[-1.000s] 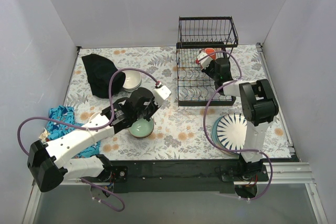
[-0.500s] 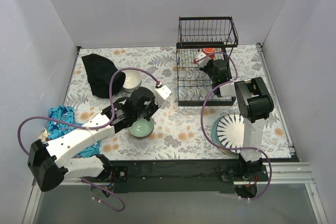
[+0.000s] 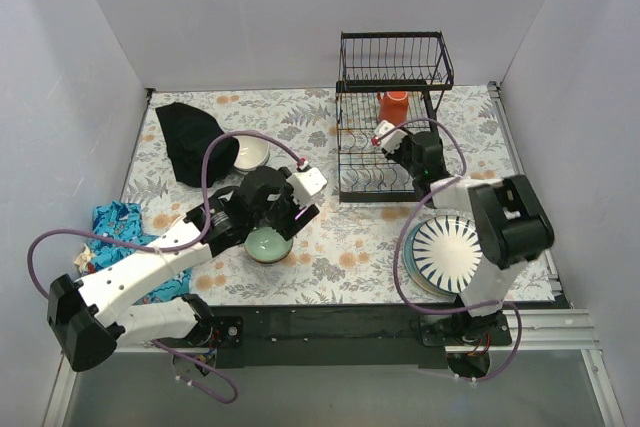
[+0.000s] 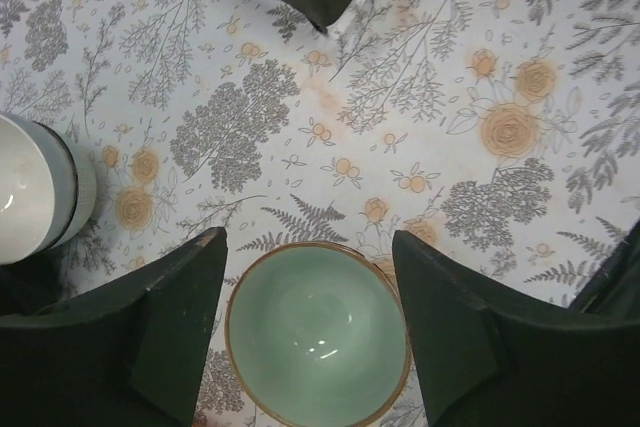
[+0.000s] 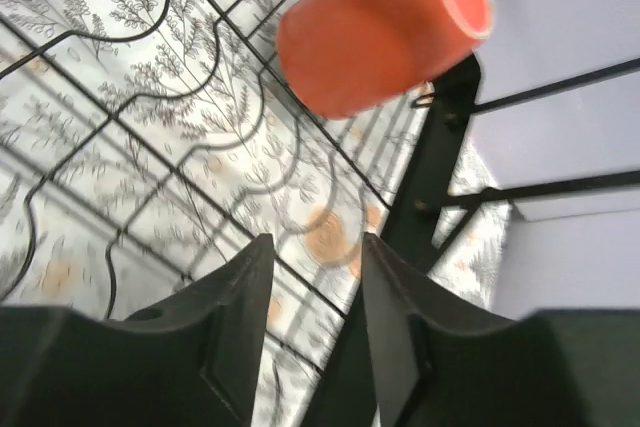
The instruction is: Load the mixed dishes into the dish rack
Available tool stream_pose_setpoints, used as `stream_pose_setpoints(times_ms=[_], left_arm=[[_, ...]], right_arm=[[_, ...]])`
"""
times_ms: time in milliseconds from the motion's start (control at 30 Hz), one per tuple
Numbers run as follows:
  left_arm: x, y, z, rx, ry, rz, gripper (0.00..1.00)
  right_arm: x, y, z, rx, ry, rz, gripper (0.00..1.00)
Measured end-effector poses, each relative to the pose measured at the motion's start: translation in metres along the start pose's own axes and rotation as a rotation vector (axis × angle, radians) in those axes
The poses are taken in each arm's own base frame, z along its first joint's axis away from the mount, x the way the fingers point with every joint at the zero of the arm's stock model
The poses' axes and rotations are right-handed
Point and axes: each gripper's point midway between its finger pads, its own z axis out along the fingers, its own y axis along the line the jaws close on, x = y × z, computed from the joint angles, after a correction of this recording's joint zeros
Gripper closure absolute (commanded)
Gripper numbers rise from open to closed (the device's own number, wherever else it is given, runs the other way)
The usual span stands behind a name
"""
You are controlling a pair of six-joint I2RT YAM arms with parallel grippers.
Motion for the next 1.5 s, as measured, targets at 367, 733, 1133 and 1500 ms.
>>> stream_pose_setpoints(times_ms=[367, 733, 1133, 1500], left_arm=[[-0.023, -0.033, -0.02, 0.204, -0.128, 0.021, 0.28], [-0.04, -0.044, 0.005, 0.269, -0.14, 0.024, 0.25], [-0.045, -0.049, -0.005, 0.294, -0.194, -0.015, 0.25], [-0.024, -0.041, 0.002, 0.268, -0.15, -0.097, 0.21]], right_arm=[[-0.026, -0.045, -0.148, -0.059, 0.18, 0.223, 0.38], [0.084, -0.065, -0.227, -0.02, 0.678, 0.588, 0.34], [0.132, -0.064, -0.225, -0.028, 0.841, 0.751, 0.35], [0.164, -0.05, -0.211, -0.08, 0.923, 0.764, 0.46]])
